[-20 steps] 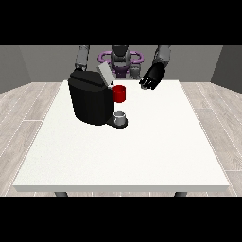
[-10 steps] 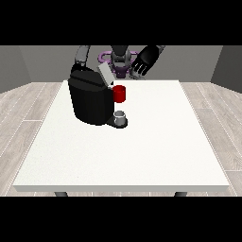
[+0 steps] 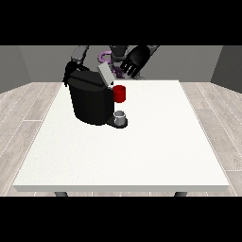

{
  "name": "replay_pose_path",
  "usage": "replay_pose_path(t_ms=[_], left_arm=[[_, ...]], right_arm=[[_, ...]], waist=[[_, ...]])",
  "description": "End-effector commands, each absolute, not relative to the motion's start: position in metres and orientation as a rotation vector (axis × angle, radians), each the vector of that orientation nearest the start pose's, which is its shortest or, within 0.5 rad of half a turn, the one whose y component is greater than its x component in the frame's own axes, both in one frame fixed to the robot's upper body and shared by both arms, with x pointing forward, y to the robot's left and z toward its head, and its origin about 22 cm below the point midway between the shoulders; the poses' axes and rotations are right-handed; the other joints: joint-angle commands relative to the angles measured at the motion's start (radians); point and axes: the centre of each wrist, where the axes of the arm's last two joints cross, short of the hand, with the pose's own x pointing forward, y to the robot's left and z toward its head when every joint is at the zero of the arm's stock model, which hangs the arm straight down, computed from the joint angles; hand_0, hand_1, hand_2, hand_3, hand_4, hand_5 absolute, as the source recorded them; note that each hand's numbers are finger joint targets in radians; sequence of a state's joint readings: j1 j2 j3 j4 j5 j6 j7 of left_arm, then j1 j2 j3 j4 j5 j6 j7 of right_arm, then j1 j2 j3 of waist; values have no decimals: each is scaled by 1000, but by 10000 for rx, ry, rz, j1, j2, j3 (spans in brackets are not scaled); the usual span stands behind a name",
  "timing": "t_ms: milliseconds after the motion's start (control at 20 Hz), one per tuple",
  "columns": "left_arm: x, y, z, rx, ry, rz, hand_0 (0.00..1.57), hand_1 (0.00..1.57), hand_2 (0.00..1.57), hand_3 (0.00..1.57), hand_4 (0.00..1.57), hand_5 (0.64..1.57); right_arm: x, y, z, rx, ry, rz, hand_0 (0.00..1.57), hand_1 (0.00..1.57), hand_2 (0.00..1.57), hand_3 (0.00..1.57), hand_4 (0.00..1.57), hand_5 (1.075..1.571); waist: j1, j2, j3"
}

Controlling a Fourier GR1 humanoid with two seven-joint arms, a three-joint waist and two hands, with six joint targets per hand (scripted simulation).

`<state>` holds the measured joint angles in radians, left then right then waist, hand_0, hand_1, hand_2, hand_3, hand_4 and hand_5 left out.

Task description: Insert the coffee pod into the coffee machine and close the lid

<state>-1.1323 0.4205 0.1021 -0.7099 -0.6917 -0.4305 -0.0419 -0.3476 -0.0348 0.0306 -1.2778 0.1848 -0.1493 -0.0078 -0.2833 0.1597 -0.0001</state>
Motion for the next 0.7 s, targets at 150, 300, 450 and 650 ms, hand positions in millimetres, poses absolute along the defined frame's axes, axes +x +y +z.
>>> replay_pose_path(t_ms=[150, 300, 450, 650], left_arm=[[458, 248, 268, 5907, -15296, -10990, 1265, 1265, 1303, 1256, 465, 1571], [459, 255, 254, 5890, -15065, -11036, 1223, 1223, 1288, 1245, 491, 1571], [460, 247, 267, 6266, -15415, -10947, 1188, 1188, 1266, 1227, 471, 1571], [460, 226, 261, 5875, -15574, -11464, 1195, 1195, 1260, 1229, 464, 1571]], right_arm=[[333, -185, 43, -2137, -17064, 1733, 0, 0, 0, 0, 0, 1571], [332, -191, 51, -2046, -16740, 1737, 0, 0, 0, 0, 178, 1571], [340, -197, 58, -2199, -17426, 1572, 0, 0, 0, 0, 0, 1571], [349, -217, 57, -2525, -16978, 780, 0, 0, 0, 0, 147, 1571]], waist=[[-115, 685, 4], [-197, 565, 2], [-187, 1241, 5], [322, 1195, 7]])
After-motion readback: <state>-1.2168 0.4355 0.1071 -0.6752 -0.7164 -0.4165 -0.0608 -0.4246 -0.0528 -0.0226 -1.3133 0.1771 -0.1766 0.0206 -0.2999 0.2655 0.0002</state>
